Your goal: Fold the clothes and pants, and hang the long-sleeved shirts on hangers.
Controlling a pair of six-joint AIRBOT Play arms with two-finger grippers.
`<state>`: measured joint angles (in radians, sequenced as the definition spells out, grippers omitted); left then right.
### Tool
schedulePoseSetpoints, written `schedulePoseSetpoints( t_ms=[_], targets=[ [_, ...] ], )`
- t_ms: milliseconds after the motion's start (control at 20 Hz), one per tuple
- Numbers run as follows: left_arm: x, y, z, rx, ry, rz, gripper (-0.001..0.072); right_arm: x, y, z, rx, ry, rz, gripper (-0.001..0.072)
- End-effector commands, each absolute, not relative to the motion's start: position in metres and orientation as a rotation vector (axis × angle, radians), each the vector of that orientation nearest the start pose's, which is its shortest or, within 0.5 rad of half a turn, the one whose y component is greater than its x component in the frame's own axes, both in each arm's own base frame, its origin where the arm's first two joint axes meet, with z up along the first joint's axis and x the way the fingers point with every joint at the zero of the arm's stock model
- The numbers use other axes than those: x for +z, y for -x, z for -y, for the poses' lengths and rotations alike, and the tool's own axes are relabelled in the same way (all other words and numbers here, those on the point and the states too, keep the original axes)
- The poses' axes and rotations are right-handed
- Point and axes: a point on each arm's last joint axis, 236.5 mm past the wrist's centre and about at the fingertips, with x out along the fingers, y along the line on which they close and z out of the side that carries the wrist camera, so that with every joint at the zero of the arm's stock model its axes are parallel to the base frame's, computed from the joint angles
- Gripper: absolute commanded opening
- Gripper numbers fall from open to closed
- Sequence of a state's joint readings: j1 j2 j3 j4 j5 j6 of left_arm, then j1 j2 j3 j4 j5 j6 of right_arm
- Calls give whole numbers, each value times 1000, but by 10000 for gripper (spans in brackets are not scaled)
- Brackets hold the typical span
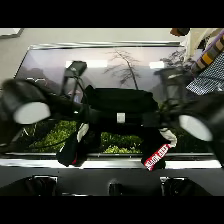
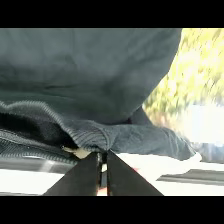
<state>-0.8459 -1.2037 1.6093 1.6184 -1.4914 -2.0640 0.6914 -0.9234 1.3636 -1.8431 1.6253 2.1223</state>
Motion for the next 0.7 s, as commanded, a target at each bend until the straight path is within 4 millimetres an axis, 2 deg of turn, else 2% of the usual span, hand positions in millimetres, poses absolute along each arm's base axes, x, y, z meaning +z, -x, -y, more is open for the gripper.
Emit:
schedulePoseSetpoints(
  t_ms=[0,100,450,550,650],
  targets=[
    [219,-228,268,-520,-25,-1163,38,235,-242,-110,57,-77,-974,50],
    [237,-223,271,-555,11,-1138,38,259,-241,-109,91,-88,-923,51],
    [289,-222,272,-585,132,-1034,38,332,-234,-108,182,-142,-779,50],
    [299,-220,273,-600,154,-1017,38,347,-231,-109,203,-173,-747,50],
    [299,-220,274,-599,166,-1023,38,350,-230,-109,206,-176,-741,50]
  ],
)
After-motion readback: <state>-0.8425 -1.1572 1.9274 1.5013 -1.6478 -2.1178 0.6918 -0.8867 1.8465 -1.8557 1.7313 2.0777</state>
